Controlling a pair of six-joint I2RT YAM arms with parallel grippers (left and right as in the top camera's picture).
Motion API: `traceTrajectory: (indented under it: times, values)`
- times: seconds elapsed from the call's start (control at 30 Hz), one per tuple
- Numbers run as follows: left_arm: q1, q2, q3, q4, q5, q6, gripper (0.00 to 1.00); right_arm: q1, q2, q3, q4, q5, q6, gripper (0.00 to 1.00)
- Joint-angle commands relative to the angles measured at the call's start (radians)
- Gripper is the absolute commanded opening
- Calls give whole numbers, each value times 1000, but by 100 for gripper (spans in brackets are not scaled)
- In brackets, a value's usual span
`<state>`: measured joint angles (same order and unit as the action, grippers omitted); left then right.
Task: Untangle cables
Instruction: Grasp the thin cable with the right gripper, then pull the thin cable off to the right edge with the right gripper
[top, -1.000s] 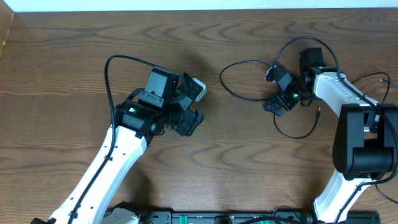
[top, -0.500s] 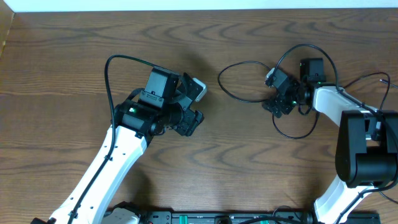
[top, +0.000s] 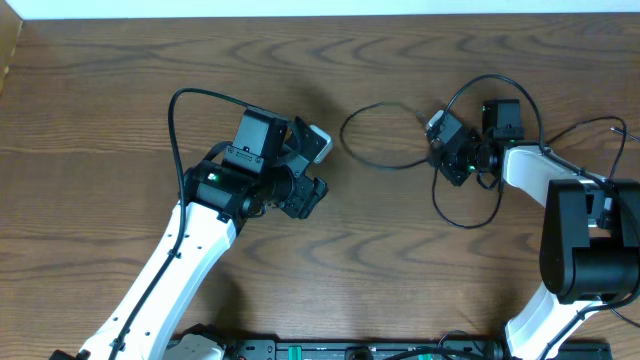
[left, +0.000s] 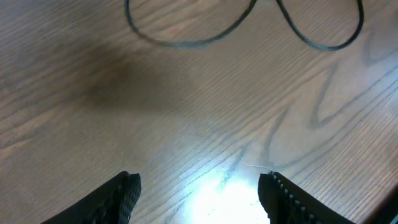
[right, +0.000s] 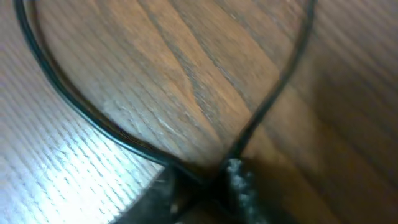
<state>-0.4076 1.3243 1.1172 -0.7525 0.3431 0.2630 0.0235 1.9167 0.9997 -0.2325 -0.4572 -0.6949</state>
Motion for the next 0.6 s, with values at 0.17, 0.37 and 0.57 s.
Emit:
traceTrajectory:
  times: [0.17, 0.37, 0.57]
  values:
    - [2, 4, 0, -3, 16, 5, 66, 7, 81, -67, -29, 69, 95, 1]
    - [2, 4, 0, -4, 16, 6, 66, 7, 47, -59, 35, 70, 271, 1]
    - [2, 4, 0, -4, 16, 5, 66, 3, -83, -18, 39, 104, 373, 1]
